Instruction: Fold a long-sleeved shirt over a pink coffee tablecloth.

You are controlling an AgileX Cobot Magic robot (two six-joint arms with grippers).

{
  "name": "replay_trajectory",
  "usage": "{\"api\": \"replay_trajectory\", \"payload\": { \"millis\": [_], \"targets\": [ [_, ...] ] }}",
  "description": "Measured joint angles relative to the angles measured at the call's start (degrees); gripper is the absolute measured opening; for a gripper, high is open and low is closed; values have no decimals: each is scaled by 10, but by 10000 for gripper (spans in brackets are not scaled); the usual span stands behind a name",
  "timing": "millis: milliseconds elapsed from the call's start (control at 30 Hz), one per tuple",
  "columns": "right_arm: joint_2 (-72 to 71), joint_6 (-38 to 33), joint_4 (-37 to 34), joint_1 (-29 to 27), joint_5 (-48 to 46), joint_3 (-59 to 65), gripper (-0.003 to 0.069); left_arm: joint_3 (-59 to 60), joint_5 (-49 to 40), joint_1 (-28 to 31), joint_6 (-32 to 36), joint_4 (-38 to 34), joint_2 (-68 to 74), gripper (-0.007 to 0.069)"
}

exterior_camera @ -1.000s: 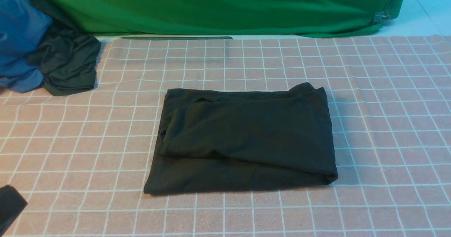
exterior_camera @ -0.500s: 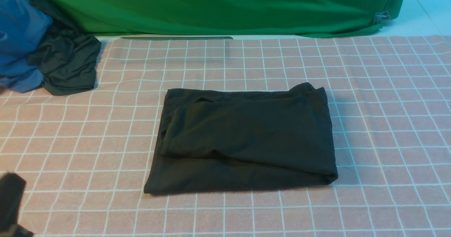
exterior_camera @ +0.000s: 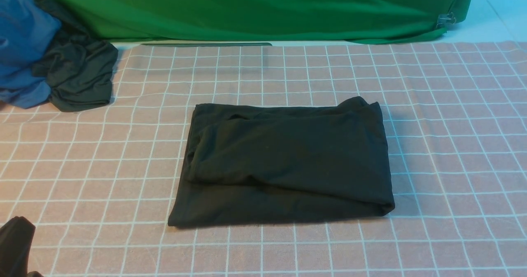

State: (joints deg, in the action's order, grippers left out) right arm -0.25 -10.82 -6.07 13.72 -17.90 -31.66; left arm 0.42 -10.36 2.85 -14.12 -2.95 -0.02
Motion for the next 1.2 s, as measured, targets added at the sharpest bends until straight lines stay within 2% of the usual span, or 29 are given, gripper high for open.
{"api": "replay_trajectory", "payload": {
  "millis": [633,767,900,1033,1200],
  "targets": [
    [-1,-15,8,-9,-23,8,200,0,3,0,12,10,-1,14],
    [0,-18,21,-71,-20,78,214,0,3,0,13,10,-1,14],
    [1,-12,26,-132,10,201,216,0,3,0,13,10,-1,14],
    [1,-4,26,-146,44,301,216,0,3,0,13,10,-1,14],
    [1,-4,27,-147,29,321,220,0,4,0,13,10,-1,14]
  ]
}}
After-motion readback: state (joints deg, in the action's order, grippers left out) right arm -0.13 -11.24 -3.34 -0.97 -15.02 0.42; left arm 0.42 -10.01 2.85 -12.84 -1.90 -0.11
